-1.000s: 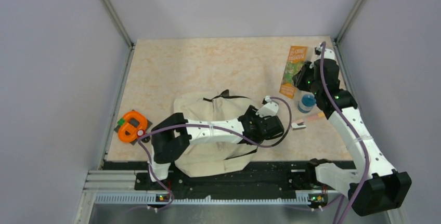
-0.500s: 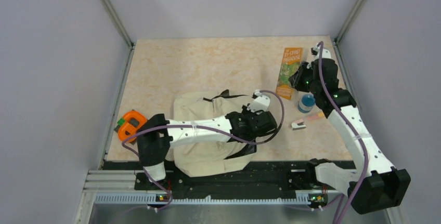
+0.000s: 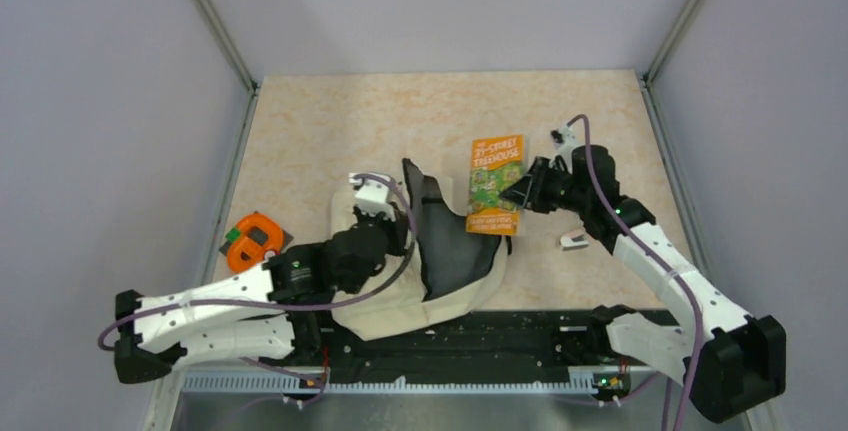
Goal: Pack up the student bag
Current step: Place the book in the student bag.
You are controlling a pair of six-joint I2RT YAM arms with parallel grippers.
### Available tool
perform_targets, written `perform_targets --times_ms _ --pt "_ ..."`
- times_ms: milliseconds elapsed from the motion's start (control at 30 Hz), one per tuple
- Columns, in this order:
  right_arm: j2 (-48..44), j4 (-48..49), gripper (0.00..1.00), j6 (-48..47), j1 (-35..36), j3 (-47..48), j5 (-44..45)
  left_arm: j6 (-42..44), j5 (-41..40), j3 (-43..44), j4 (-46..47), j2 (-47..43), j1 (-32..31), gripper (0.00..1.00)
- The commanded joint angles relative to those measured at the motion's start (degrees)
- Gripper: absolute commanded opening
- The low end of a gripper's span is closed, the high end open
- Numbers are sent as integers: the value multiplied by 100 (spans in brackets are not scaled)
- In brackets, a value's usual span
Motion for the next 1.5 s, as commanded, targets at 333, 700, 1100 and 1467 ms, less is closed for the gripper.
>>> perform_targets --times_ms 333,700,1100,1467 --pt "272 2694 0 2081 2052 -884 -376 425 403 -727 544 -2153 201 0" --pt "979 3292 0 2651 2836 -1052 181 563 370 -644 495 -2223 201 0" --pt "1380 3571 0 2837 2976 -1187 445 631 374 -683 572 -2282 201 0" --pt "2805 4316 0 2634 3461 -444 753 629 506 -799 827 -2264 201 0"
